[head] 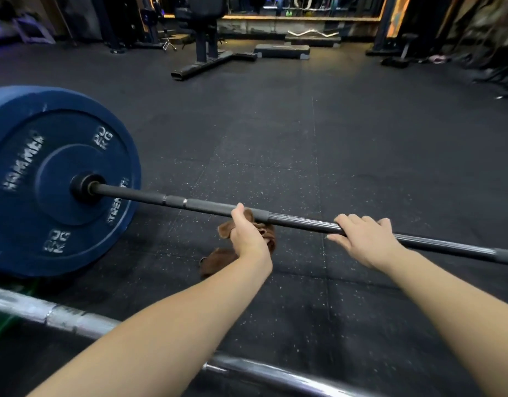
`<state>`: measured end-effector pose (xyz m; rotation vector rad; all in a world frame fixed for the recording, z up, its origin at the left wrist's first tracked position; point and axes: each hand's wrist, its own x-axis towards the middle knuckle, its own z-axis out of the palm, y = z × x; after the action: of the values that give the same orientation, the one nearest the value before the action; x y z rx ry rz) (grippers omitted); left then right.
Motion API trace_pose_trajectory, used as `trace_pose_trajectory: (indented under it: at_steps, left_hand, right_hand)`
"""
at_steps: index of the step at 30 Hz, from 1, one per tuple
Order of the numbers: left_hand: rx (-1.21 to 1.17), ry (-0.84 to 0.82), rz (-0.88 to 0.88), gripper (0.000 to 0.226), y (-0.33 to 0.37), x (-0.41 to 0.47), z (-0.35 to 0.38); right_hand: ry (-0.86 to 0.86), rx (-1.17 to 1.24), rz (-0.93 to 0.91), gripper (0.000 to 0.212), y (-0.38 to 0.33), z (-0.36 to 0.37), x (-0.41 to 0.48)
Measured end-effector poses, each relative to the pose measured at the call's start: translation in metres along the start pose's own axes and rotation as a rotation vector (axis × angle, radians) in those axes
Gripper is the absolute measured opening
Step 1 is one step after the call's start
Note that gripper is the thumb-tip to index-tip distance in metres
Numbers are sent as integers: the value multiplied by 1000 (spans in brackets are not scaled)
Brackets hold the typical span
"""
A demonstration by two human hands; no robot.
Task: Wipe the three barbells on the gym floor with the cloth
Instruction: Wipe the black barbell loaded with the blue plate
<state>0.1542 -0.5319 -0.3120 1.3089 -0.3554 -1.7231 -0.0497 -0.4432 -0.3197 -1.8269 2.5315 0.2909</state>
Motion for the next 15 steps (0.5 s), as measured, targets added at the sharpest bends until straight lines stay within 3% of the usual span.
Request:
trace_pose_trajectory:
  at_steps: [6,11,15]
  left_hand:
    - [51,-153,-104,37,-50,-42,39]
    - [-10,-49,2,22,-23,-19,30]
    - [-36,31,44,24,-12,-9,20]
  right_hand:
    - [-69,32,-27,51,3,-8,4]
    - [-72,58,-54,51,5,-8,5]
    - [-69,52,-116,47,11,-6,9]
